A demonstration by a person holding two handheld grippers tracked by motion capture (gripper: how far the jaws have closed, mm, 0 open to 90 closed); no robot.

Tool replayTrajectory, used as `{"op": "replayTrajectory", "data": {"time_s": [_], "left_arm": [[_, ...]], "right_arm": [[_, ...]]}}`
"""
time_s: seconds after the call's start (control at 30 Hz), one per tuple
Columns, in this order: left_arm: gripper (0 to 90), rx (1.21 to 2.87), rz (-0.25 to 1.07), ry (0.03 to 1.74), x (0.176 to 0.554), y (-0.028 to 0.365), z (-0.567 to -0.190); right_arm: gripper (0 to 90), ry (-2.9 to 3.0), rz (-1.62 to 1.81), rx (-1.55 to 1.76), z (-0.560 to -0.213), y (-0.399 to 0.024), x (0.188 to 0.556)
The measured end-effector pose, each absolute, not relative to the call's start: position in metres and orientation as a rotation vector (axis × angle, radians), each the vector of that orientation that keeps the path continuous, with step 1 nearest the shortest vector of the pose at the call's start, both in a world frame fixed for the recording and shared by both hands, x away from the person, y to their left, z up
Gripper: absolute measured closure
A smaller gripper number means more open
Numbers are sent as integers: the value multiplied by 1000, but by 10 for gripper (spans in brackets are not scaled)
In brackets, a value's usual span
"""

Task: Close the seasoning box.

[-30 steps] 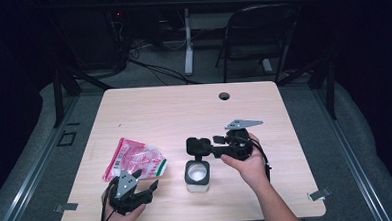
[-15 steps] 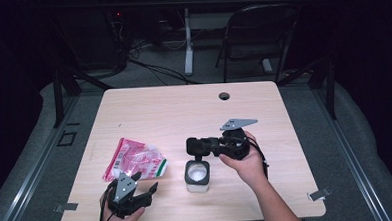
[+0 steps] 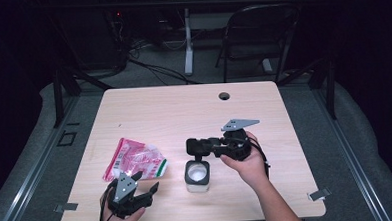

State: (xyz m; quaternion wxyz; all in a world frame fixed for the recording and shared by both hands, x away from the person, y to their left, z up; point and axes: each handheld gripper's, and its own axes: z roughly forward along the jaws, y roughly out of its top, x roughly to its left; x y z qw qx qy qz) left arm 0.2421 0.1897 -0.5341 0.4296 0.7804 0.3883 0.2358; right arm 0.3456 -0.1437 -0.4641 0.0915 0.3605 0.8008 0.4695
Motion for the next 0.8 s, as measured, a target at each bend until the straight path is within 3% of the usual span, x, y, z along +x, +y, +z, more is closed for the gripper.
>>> {"op": "replayTrajectory", "data": {"time_s": [0.27, 0.8], "left_arm": [[337, 1945, 587, 963, 245, 188, -533], [337, 1940, 574, 924, 249, 180, -530]], "right_arm": [[737, 2361, 1348, 989, -461, -142, 337], [723, 2383, 1366, 943, -460, -141, 327]]}}
